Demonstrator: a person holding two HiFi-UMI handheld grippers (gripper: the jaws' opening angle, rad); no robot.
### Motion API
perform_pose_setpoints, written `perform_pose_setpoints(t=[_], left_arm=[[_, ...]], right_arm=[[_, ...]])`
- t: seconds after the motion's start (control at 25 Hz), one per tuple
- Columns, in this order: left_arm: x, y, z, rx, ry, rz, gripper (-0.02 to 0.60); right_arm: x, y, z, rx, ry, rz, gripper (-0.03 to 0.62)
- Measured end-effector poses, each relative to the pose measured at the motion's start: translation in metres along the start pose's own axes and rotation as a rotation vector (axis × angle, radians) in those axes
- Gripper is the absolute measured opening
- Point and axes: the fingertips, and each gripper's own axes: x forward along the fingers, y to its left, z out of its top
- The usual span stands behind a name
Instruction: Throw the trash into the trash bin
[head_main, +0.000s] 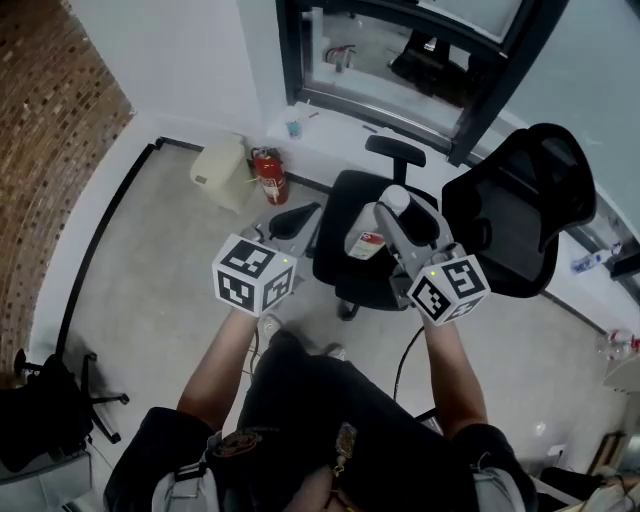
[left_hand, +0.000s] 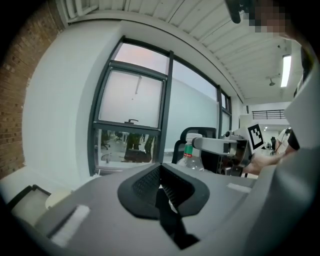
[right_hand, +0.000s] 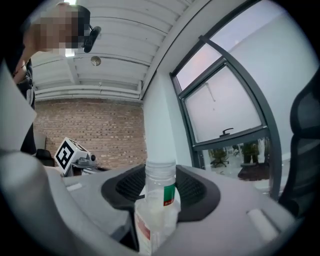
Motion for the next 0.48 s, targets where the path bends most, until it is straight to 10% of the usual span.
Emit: perform_pose_setpoints(t=[0.48], left_arm=[[-0.064,0.153,-0.021,-0.097,-0.015,0.195,0.006]], right_arm=[[0.157,0.07,-0.029,0.013,0.068,0.187,0.19]])
